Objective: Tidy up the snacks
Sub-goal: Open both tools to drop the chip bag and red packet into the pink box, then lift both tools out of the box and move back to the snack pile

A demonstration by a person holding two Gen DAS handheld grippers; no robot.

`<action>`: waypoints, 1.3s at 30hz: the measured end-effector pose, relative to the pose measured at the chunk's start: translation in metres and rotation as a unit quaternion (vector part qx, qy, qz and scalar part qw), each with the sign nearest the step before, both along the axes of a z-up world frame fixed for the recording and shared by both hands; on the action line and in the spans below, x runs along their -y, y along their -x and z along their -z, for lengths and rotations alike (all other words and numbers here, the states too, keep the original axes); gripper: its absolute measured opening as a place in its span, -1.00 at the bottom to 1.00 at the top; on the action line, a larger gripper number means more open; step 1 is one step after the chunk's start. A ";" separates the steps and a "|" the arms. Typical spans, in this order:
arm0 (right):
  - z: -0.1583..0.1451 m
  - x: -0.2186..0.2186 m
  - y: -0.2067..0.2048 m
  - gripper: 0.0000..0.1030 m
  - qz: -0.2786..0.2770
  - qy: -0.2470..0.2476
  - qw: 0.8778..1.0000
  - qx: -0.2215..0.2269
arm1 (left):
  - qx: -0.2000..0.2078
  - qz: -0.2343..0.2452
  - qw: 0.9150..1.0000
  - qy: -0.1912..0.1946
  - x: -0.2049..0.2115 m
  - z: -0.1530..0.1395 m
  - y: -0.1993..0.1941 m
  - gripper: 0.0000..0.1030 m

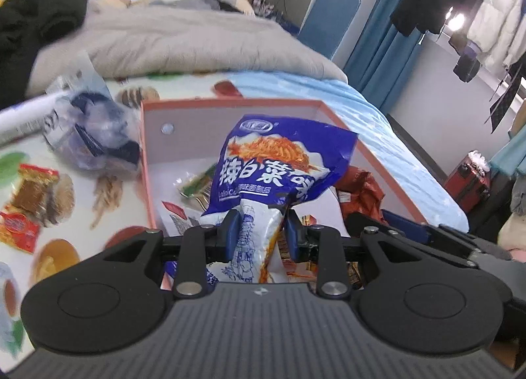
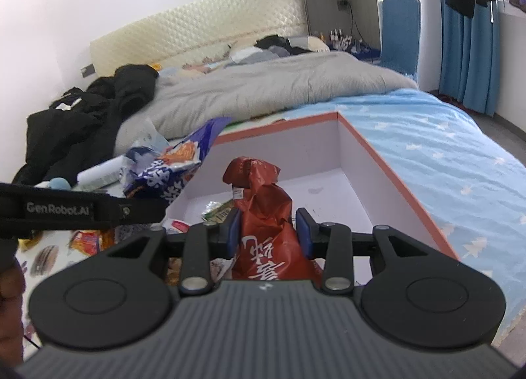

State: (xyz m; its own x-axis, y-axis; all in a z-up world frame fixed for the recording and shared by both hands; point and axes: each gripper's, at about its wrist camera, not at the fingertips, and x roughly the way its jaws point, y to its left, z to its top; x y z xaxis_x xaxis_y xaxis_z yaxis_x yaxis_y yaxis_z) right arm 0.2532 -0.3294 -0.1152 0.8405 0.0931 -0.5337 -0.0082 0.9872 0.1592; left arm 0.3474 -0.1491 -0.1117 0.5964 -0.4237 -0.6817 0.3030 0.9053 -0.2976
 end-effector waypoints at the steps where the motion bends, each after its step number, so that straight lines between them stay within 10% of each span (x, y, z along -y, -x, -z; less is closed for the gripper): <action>1: 0.003 0.001 -0.004 -0.22 0.001 -0.002 1.000 -0.005 | -0.005 0.002 1.000 0.002 0.000 0.003 -0.004 -0.34; 7: 0.016 0.002 -0.017 -0.02 0.001 -0.001 1.000 -0.028 | 0.005 0.001 1.000 -0.016 0.000 0.009 -0.009 0.14; 9: 0.017 0.004 -0.018 0.23 0.004 -0.005 1.000 -0.030 | 0.011 0.002 1.000 -0.019 -0.002 0.006 -0.006 0.14; 39: -0.041 -0.055 0.103 0.23 -0.058 -0.020 0.997 0.040 | 0.073 -0.052 0.996 -0.018 -0.087 -0.063 0.179 0.14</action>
State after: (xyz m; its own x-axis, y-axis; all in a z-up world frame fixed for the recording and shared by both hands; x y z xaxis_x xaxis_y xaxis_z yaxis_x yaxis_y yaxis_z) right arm 0.1502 -0.2747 -0.0744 0.8631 0.2115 -0.4587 -0.1360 0.9719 0.1922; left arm 0.1681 -0.0620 -0.0488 0.7295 -0.3325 -0.5977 0.2457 0.9429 -0.2247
